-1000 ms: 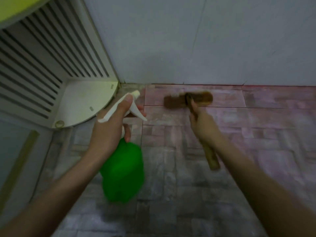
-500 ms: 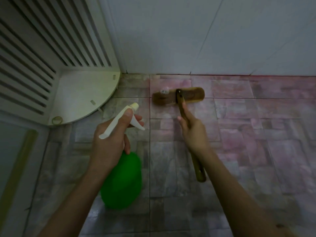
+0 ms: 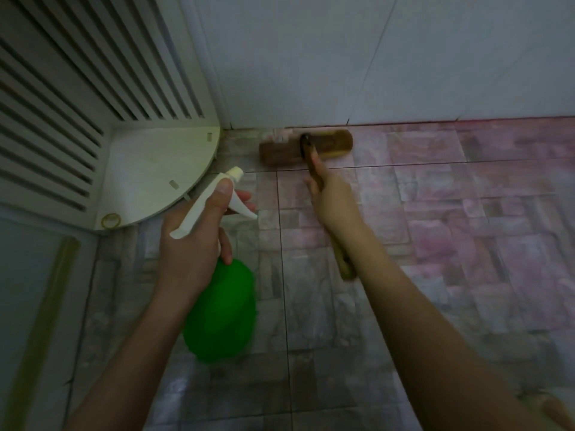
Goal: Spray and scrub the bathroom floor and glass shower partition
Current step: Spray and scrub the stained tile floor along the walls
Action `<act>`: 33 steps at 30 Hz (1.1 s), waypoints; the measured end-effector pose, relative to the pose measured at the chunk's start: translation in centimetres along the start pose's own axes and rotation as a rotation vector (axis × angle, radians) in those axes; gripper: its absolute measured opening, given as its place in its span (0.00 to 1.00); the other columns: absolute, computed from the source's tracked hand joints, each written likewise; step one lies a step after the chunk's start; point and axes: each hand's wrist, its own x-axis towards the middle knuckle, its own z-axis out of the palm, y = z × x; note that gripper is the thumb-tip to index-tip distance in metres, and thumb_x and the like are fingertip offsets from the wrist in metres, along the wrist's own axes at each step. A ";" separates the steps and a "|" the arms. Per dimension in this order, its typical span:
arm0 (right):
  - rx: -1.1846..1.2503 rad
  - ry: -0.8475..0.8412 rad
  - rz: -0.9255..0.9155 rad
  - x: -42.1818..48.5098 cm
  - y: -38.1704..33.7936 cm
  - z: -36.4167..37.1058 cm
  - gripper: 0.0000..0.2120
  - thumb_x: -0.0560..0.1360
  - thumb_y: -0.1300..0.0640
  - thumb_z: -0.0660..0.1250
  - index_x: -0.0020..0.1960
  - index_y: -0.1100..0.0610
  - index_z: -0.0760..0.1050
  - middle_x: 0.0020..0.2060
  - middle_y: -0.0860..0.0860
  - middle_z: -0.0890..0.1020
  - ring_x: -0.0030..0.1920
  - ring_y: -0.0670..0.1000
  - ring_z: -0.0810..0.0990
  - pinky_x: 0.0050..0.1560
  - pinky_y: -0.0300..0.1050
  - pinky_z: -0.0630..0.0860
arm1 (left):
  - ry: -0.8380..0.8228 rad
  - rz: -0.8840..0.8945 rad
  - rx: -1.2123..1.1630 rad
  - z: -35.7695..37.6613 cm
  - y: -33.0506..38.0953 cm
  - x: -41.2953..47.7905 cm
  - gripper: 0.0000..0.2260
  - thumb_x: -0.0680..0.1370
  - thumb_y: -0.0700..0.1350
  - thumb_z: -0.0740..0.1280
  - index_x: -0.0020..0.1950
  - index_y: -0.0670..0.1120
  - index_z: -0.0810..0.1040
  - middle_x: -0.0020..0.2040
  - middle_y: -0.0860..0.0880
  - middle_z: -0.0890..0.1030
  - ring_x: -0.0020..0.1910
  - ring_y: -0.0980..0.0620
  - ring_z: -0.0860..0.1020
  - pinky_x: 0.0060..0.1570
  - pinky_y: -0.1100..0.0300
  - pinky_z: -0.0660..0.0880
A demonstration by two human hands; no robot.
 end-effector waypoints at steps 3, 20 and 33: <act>-0.042 -0.004 0.001 2.6 -1.0 -0.2 0.25 0.81 0.56 0.58 0.77 0.50 0.58 0.50 0.58 0.81 0.46 0.54 0.79 0.43 0.42 0.69 | 0.016 0.016 -0.014 -0.4 -0.1 -0.4 0.18 0.80 0.60 0.60 0.45 0.53 0.86 0.45 0.55 0.87 0.22 0.47 0.72 0.26 0.60 0.70; 0.162 0.035 -0.075 -4.1 0.3 2.6 0.25 0.82 0.58 0.56 0.77 0.55 0.55 0.59 0.60 0.79 0.55 0.58 0.78 0.46 0.35 0.68 | -0.018 -0.007 -0.023 -2.6 -1.7 -3.6 0.22 0.76 0.65 0.60 0.44 0.52 0.87 0.43 0.33 0.83 0.24 0.38 0.73 0.25 0.53 0.70; 0.218 0.065 0.002 -1.6 -0.1 3.0 0.22 0.81 0.56 0.56 0.75 0.51 0.61 0.32 0.44 0.73 0.31 0.43 0.72 0.35 0.39 0.74 | -0.017 -0.041 -0.004 -2.3 -1.8 -3.3 0.19 0.81 0.57 0.61 0.45 0.49 0.87 0.43 0.44 0.86 0.22 0.47 0.73 0.27 0.59 0.70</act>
